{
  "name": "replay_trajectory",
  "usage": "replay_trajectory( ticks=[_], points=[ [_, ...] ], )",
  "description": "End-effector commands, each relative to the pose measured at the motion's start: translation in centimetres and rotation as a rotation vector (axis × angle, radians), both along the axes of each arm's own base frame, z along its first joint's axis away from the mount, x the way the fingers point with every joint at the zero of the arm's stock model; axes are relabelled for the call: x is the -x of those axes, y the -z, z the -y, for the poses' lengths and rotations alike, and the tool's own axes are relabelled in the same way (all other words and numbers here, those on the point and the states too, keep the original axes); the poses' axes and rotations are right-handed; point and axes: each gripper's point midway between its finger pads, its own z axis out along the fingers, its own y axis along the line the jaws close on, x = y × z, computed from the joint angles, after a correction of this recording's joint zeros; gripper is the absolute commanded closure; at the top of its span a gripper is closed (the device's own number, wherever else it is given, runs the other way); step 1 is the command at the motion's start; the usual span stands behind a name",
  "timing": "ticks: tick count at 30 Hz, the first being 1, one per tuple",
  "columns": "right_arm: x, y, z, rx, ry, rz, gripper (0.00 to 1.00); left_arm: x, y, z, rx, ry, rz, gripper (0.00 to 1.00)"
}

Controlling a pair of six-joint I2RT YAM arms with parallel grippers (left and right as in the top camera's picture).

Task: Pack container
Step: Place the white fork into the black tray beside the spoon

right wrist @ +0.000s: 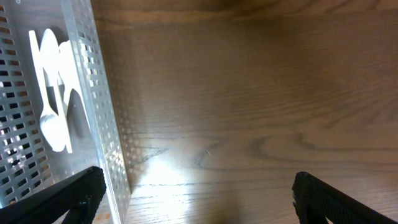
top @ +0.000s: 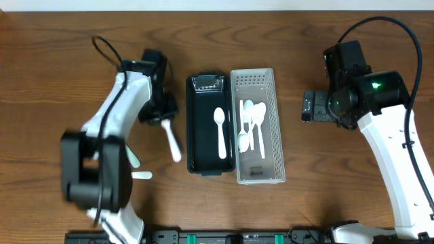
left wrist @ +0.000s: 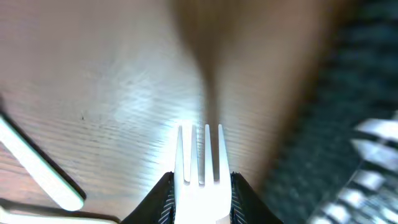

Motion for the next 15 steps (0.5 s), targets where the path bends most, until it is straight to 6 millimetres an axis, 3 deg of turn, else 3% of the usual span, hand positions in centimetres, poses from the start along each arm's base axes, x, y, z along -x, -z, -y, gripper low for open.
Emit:
replay_trajectory(
  ticks=[1, 3, 6, 8, 15],
  points=[
    [-0.2, -0.1, 0.4, 0.017, -0.004, 0.006, 0.01, -0.2, -6.6, 2.9, 0.033, 0.093, 0.199, 0.94],
    [-0.2, -0.1, 0.4, 0.016, -0.004, 0.008, 0.01, 0.5, -8.4, 4.6, 0.033, 0.143, 0.256, 0.94],
    [-0.3, -0.1, 0.4, 0.016, -0.004, 0.011, 0.01, 1.6, -9.2, 7.5, 0.048, 0.229, 0.286, 0.94],
    [-0.3, -0.1, 0.4, 0.015, -0.004, 0.013, 0.01, 2.2, -8.9, 9.3, 0.042, 0.277, 0.287, 0.94],
    [-0.2, -0.1, 0.4, 0.017, -0.004, 0.006, 0.01, 1.7, -5.7, 12.0, -0.026, 0.333, 0.262, 0.94]
  ],
)
